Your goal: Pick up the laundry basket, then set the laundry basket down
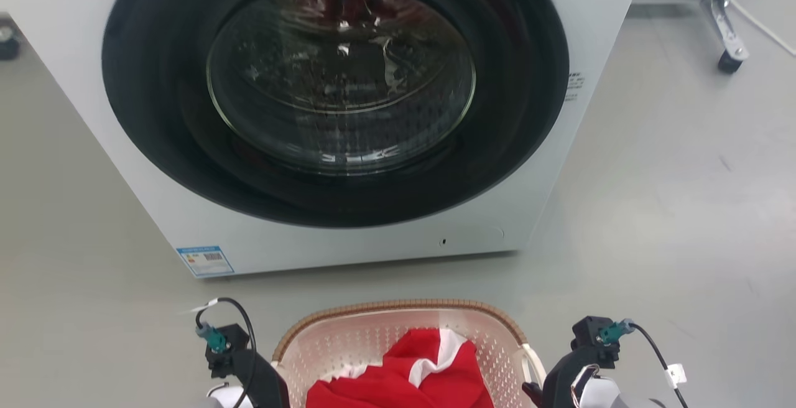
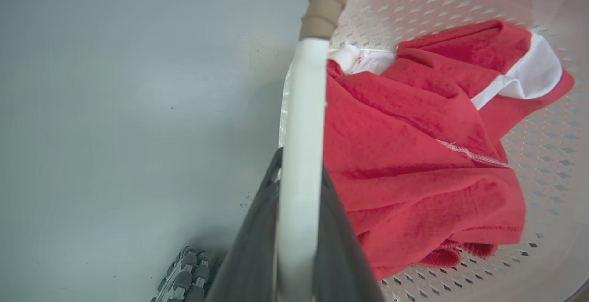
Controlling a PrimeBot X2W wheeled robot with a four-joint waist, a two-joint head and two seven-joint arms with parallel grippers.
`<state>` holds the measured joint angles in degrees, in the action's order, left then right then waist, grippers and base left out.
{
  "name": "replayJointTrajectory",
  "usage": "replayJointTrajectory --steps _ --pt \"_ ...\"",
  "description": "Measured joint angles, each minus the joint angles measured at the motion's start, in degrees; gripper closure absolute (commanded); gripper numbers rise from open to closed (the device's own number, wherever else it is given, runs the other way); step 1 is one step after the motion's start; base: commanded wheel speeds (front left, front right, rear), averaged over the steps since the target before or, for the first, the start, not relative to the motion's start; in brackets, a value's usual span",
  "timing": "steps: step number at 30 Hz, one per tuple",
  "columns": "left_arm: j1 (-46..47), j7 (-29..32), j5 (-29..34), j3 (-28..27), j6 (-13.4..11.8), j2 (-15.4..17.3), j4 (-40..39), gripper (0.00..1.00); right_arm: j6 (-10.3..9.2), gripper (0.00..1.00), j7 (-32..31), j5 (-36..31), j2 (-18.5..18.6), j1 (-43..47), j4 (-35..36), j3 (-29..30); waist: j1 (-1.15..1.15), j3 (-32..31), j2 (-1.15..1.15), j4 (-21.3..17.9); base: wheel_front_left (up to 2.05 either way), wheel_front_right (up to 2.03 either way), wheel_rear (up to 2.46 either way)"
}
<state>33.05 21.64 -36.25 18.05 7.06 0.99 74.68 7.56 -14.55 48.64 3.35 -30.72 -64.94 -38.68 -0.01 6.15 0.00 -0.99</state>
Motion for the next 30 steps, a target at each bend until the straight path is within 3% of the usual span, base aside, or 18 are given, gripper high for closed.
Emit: replayJointTrajectory --steps 13,30 --pt "-4.9 2.31 -1.66 -0.03 -0.3 0.12 0.1 1.0 0.0 1.0 -3.59 3.24 0.58 4.23 1.12 -2.07 0.01 -6.56 0.0 -0.41 0.0 0.0 0.0" --pt "-6.54 3.19 -3.47 1.22 -1.01 0.1 0.02 1.0 0.0 1.0 -5.27 5.42 1.35 5.07 1.92 -4.04 0.01 -7.77 0.01 -0.38 0.0 0.0 0.0"
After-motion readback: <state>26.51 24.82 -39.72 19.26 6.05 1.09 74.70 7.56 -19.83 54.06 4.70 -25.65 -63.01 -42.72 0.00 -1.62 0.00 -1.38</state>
